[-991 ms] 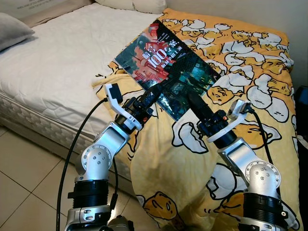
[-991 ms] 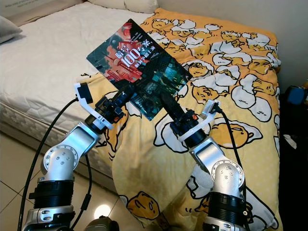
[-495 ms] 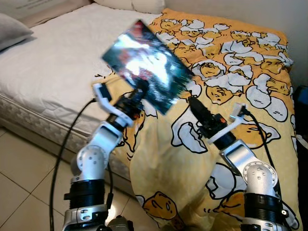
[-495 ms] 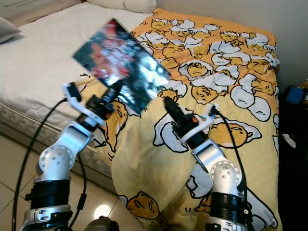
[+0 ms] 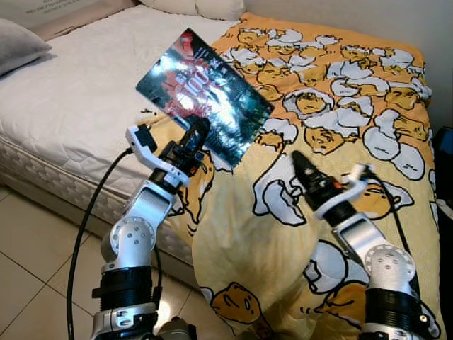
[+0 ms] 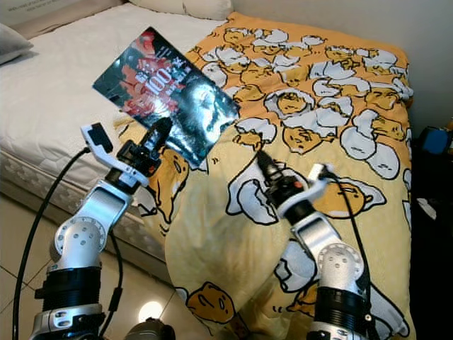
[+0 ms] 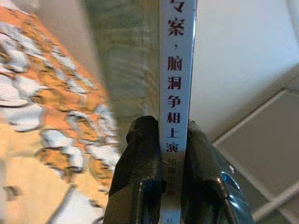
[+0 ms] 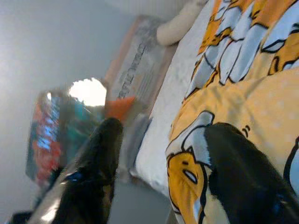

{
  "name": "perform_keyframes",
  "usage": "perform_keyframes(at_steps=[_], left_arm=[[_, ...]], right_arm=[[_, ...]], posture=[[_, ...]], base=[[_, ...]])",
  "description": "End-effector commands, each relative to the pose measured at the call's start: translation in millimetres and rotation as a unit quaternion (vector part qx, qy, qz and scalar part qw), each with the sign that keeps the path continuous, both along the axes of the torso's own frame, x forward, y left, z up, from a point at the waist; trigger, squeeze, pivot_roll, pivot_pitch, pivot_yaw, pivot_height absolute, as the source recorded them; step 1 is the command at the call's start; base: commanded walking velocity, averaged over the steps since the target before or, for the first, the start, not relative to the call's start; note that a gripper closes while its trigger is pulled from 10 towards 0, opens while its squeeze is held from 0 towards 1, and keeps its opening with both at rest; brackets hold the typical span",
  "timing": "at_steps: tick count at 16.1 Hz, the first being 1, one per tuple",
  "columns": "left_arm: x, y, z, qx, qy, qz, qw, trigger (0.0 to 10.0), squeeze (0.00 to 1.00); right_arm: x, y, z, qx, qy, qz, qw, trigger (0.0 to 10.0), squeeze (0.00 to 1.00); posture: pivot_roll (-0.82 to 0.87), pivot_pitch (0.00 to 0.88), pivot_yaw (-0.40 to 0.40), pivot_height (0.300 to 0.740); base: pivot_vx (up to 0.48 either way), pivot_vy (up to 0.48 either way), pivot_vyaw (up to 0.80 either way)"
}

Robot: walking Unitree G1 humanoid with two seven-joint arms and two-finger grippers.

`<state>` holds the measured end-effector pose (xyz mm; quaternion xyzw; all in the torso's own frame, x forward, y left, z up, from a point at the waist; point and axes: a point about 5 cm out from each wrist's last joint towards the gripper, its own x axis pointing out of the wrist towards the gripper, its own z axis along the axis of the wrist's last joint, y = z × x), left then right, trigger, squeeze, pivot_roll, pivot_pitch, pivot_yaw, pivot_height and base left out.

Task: Clean up the room

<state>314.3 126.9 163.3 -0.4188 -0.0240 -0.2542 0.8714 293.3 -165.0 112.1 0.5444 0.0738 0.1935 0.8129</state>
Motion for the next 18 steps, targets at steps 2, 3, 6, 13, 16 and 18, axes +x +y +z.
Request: perform_keyframes(at_steps=[2, 3, 6, 13, 16, 18], left_arm=[[1.8, 5.0, -5, 0.058, 0.015, 0.035, 0.998, 1.8, 0.00], [2.9, 10.5, -7, 0.072, 0.022, 0.056, 0.996, 6.7, 0.00], [4.3, 23.7, -15, 0.217, 0.043, 0.115, 0.969, 10.0, 0.00], [-12.0, 35.6, -19, 0.424, -0.041, 0.196, 0.883, 10.0, 0.00], [-16.8, 42.0, -28, 0.431, -0.004, 0.193, 0.882, 10.0, 0.00], [-18.4, 41.4, -30, 0.442, -0.005, 0.185, 0.878, 10.0, 0.00]], right_arm=[[7.3, -0.9, 6, -0.079, -0.001, -0.024, 0.997, 10.0, 0.00], [9.5, 0.5, 7, -0.154, -0.011, -0.038, 0.987, 10.0, 0.00], [13.0, 0.5, 11, -0.274, -0.041, -0.101, 0.955, 10.0, 0.00], [-3.6, 31.5, -6, -0.406, -0.016, -0.094, 0.909, 10.0, 0.00], [-7.2, 17.9, -10, -0.423, 0.005, -0.120, 0.898, 10.0, 0.00], [-9.9, 14.7, -14, -0.447, 0.014, -0.121, 0.886, 10.0, 0.00]], posture=[[-0.04, 0.000, 0.029, 0.740], [-0.04, 0.000, 0.031, 0.740], [-0.05, 0.000, 0.036, 0.740], [-0.03, 0.000, 0.028, 0.740], [-0.04, 0.000, 0.040, 0.740], [-0.03, 0.000, 0.038, 0.740]], base=[[0.000, 0.000, 0.00], [0.000, 0.000, 0.00], [0.000, 0.000, 0.00], [0.000, 0.000, 0.00], [0.000, 0.000, -0.67], [0.000, 0.000, -0.80]])
